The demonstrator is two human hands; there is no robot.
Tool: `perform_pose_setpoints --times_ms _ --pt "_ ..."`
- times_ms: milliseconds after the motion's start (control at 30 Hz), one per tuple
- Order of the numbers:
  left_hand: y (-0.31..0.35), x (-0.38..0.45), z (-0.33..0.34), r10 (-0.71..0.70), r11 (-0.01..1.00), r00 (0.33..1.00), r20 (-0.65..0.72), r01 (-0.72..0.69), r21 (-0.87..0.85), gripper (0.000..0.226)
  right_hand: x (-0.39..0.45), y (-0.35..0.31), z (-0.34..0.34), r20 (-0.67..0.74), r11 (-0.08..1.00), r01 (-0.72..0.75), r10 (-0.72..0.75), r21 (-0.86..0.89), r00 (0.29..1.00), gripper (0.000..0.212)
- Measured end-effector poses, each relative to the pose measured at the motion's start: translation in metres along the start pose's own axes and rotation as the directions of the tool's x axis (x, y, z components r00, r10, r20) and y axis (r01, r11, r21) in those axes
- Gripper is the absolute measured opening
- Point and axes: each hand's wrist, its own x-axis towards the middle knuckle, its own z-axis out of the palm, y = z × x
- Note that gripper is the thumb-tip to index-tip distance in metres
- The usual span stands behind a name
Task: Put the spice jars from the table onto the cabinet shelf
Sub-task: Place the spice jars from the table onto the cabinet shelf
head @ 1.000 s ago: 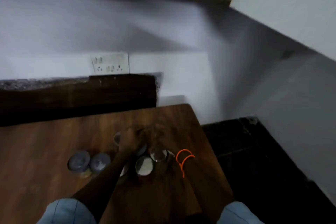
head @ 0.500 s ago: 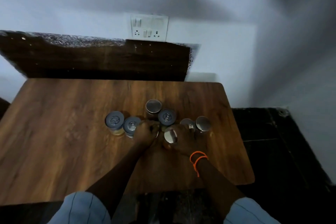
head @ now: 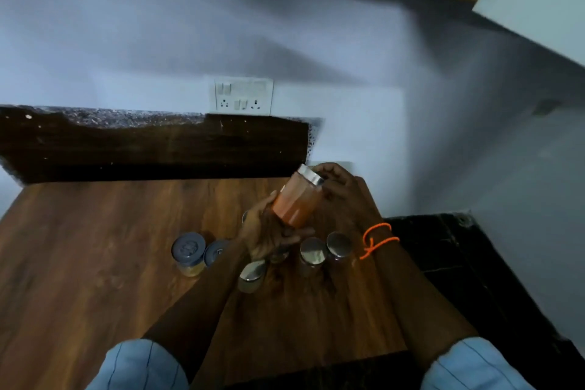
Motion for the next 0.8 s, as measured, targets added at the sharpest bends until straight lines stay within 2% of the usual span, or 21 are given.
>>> perform_pose_setpoints --times_ms 67,133,200,300,367,500,800 --pt "0.012 0.006 0.016 0.122 0.992 0.992 -0.005 -0.123 -0.040 0.066 0.005 -0.010 0.001 -0.066 0.990 -0.016 0.026 0.139 0.997 0.031" --pt "0.024 0.011 0.033 0.320 0.947 0.947 -0.020 -0.320 0.028 0.062 0.011 -0.015 0.004 -0.110 0.977 -0.012 0.037 0.214 0.993 0.036" --pt "0.034 0.012 0.054 0.501 0.849 0.864 -0.048 -0.479 0.224 0.060 0.016 -0.018 0.007 -0.135 0.976 0.013 0.016 0.216 0.991 0.049" --pt "0.044 0.011 0.078 0.664 0.646 0.745 -0.062 -0.531 0.548 0.078 0.017 -0.030 0.010 -0.173 0.967 0.061 -0.018 0.247 0.985 0.070" --pt "0.056 0.010 0.088 0.674 0.615 0.738 -0.032 -0.536 0.579 0.080 0.018 -0.045 0.006 -0.175 0.956 0.101 -0.054 0.274 0.983 0.079" --pt "0.090 0.004 0.107 0.564 0.696 0.822 0.076 -0.523 0.492 0.064 0.023 -0.072 -0.016 -0.170 0.937 0.179 -0.132 0.301 0.977 0.074" --pt "0.127 0.010 0.175 0.611 0.522 0.755 0.238 -0.610 0.596 0.056 0.042 -0.127 -0.070 -0.119 0.901 0.312 -0.289 0.301 0.950 0.088"
